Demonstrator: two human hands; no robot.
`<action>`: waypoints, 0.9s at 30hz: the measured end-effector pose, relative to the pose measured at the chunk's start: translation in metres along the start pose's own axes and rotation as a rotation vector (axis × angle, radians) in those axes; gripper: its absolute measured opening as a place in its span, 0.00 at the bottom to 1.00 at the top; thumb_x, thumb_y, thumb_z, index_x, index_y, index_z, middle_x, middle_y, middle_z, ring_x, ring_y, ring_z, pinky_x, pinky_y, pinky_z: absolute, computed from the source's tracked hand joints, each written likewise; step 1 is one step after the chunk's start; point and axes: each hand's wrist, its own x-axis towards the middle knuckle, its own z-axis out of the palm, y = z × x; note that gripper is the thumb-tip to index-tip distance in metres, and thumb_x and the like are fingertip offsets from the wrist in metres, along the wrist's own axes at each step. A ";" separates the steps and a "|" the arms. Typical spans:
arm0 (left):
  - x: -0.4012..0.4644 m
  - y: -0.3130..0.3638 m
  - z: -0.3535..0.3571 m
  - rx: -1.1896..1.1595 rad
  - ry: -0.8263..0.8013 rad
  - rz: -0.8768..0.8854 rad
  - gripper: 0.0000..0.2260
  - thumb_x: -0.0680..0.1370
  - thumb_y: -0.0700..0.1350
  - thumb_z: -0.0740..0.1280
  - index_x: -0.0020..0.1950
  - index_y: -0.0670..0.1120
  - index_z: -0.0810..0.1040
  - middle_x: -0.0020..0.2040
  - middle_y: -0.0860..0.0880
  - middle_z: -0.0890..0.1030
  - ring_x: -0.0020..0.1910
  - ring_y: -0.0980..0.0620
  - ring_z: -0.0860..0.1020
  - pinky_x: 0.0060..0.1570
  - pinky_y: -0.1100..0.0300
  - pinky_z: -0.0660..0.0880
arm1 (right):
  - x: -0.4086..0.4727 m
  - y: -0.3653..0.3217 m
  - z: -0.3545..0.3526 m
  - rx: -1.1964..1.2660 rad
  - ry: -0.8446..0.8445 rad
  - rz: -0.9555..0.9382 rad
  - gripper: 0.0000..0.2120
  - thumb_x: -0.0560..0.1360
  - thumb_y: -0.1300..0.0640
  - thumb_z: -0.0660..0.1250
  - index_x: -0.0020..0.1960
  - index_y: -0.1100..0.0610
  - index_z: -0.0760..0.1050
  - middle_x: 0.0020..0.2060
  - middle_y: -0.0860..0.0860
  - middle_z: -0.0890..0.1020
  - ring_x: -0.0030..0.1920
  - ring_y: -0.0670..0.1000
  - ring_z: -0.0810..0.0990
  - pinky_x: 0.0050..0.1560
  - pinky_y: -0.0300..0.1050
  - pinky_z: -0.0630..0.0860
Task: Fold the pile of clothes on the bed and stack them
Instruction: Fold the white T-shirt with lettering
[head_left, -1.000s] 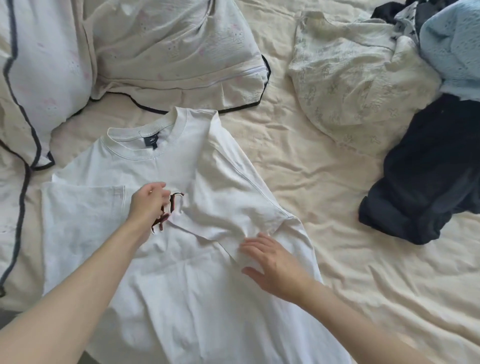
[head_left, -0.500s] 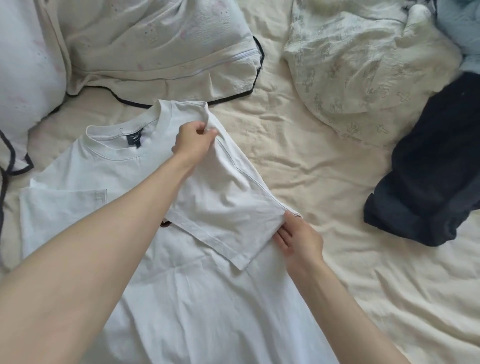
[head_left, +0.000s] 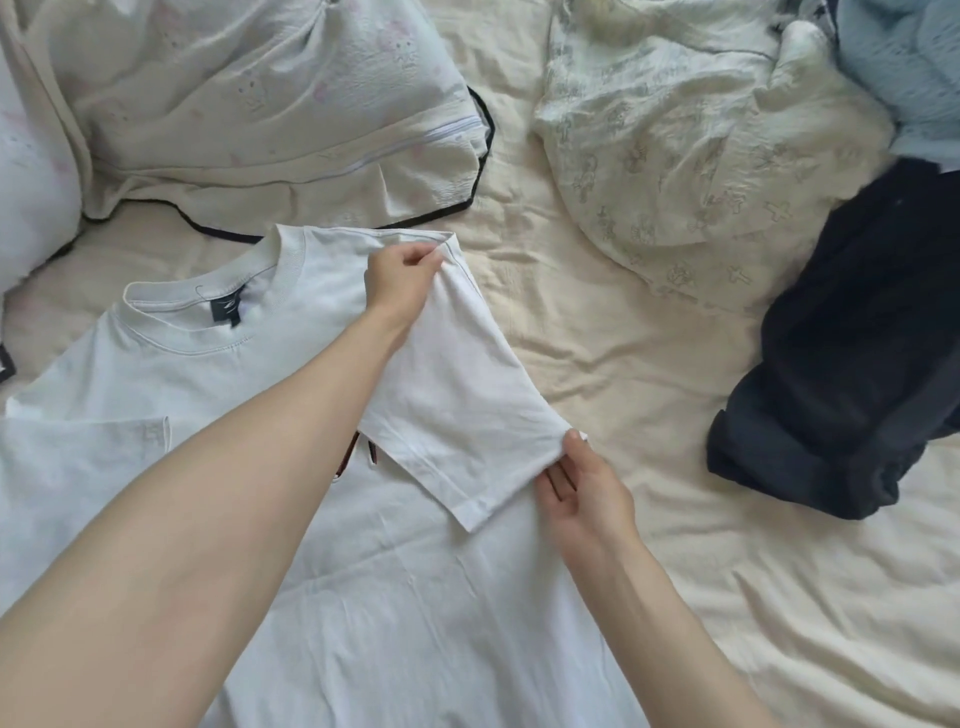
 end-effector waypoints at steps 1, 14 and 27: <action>0.003 0.002 0.002 0.019 0.003 0.008 0.08 0.76 0.42 0.68 0.54 0.41 0.82 0.53 0.45 0.82 0.49 0.55 0.76 0.53 0.65 0.70 | 0.000 0.001 0.000 0.032 -0.007 -0.004 0.02 0.76 0.63 0.66 0.47 0.62 0.77 0.48 0.57 0.83 0.47 0.51 0.82 0.45 0.43 0.77; -0.040 -0.050 -0.055 0.731 -0.066 0.187 0.14 0.80 0.52 0.61 0.53 0.41 0.74 0.52 0.42 0.80 0.54 0.41 0.76 0.56 0.52 0.64 | -0.011 0.038 -0.010 -0.617 -0.179 0.020 0.02 0.74 0.64 0.68 0.47 0.60 0.77 0.43 0.54 0.85 0.43 0.51 0.85 0.39 0.38 0.80; -0.165 -0.111 -0.099 0.818 0.039 0.316 0.20 0.76 0.40 0.67 0.68 0.41 0.72 0.69 0.39 0.70 0.70 0.39 0.65 0.66 0.41 0.61 | -0.040 0.068 -0.060 -1.573 -0.193 -0.880 0.03 0.76 0.57 0.67 0.49 0.55 0.77 0.43 0.46 0.80 0.46 0.49 0.78 0.44 0.35 0.70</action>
